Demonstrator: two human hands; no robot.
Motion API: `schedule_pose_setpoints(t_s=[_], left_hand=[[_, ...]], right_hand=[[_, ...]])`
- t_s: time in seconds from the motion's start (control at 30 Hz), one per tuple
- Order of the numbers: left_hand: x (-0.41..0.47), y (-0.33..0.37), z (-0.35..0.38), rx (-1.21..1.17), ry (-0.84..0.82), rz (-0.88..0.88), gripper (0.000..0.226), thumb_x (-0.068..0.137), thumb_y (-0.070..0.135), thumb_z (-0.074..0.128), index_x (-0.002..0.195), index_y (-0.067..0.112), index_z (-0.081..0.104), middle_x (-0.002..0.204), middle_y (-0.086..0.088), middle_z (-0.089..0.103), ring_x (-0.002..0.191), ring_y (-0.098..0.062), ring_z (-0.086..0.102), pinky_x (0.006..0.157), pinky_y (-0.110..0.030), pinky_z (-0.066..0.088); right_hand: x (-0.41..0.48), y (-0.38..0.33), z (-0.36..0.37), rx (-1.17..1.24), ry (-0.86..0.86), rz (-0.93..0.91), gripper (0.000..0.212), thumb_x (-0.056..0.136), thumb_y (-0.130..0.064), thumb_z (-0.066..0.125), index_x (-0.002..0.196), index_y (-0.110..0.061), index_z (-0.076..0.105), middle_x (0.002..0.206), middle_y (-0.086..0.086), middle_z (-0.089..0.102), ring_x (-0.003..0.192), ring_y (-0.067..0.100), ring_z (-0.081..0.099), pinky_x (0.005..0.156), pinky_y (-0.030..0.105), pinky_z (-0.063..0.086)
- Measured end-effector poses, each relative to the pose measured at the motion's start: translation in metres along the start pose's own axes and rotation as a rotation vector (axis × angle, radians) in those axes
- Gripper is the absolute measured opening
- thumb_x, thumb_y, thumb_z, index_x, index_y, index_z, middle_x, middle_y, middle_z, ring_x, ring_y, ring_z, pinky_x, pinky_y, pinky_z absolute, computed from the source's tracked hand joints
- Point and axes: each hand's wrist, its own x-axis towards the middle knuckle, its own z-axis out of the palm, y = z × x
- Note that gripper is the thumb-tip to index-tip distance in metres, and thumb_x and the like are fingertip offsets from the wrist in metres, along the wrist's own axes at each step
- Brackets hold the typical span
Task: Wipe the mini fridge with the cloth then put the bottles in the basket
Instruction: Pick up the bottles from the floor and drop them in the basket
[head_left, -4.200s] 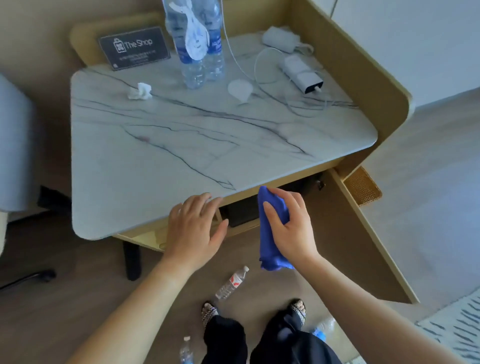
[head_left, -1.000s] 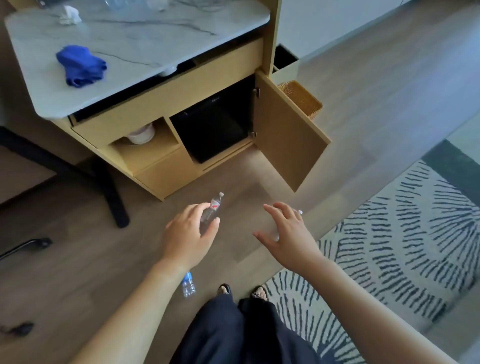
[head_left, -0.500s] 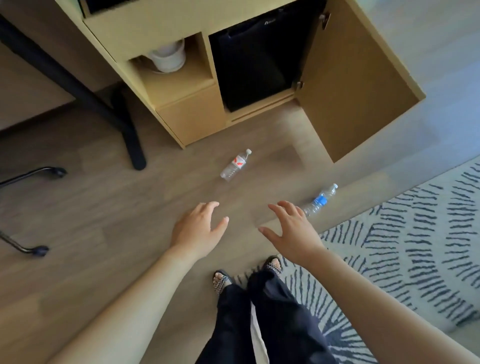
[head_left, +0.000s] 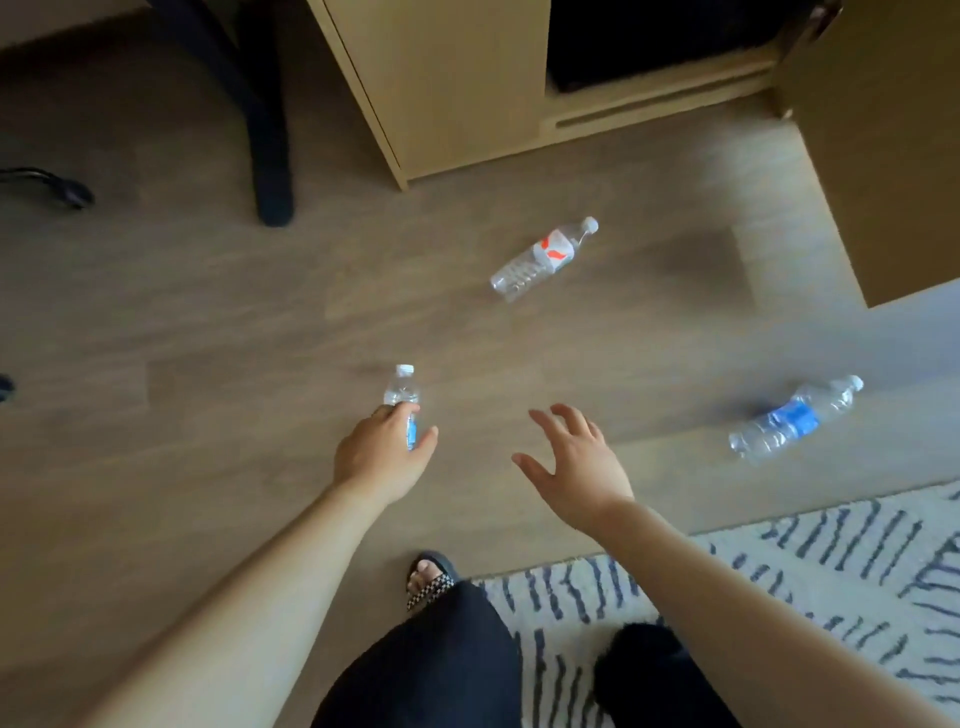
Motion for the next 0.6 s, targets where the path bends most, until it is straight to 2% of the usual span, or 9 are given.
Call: schedule_pose_setpoints(t_s=[0.13, 0.33, 0.47, 0.6], left_hand=[[0.072, -0.041, 0.082, -0.023, 0.124, -0.023, 0.045, 0.091, 0.040, 0.051, 0.134, 0.025, 0.047, 0.138, 0.001, 0.045, 0.121, -0.025, 0.047, 0.093, -0.037, 0.043], [0.158, -0.096, 0.173, 0.015, 0.274, -0.032, 0.057, 0.091, 0.036, 0.054, 0.144, 0.023, 0.037, 0.148, 0.002, 0.032, 0.127, -0.027, 0.041, 0.095, -0.039, 0.041], [0.181, -0.110, 0.215, -0.114, 0.360, 0.003, 0.063, 0.089, 0.026, 0.060, 0.145, 0.018, 0.034, 0.149, -0.009, 0.028, 0.129, -0.034, 0.038, 0.097, -0.044, 0.041], [0.172, -0.110, 0.237, -0.207, 0.370, 0.024, 0.071, 0.086, 0.017, 0.064, 0.148, 0.015, 0.029, 0.147, -0.019, 0.026, 0.130, -0.038, 0.035, 0.101, -0.044, 0.037]], right_hand=[[0.082, 0.047, 0.090, -0.044, -0.023, -0.080, 0.058, 0.093, -0.053, 0.042, 0.144, -0.030, 0.027, 0.151, 0.000, 0.026, 0.136, 0.023, 0.026, 0.109, 0.036, 0.032], [0.174, 0.111, 0.193, -0.224, 0.090, -0.095, 0.059, 0.094, -0.053, 0.039, 0.146, -0.030, 0.022, 0.157, 0.003, 0.009, 0.143, 0.027, 0.008, 0.115, 0.041, 0.018], [0.190, 0.146, 0.218, -0.243, 0.156, -0.057, 0.066, 0.093, -0.054, 0.041, 0.148, -0.031, 0.015, 0.159, 0.001, -0.003, 0.145, 0.025, -0.005, 0.117, 0.041, 0.004], [0.173, 0.174, 0.216, -0.273, 0.134, -0.060, 0.068, 0.093, -0.055, 0.040, 0.149, -0.034, 0.008, 0.159, -0.003, -0.008, 0.145, 0.021, -0.008, 0.116, 0.039, 0.002]])
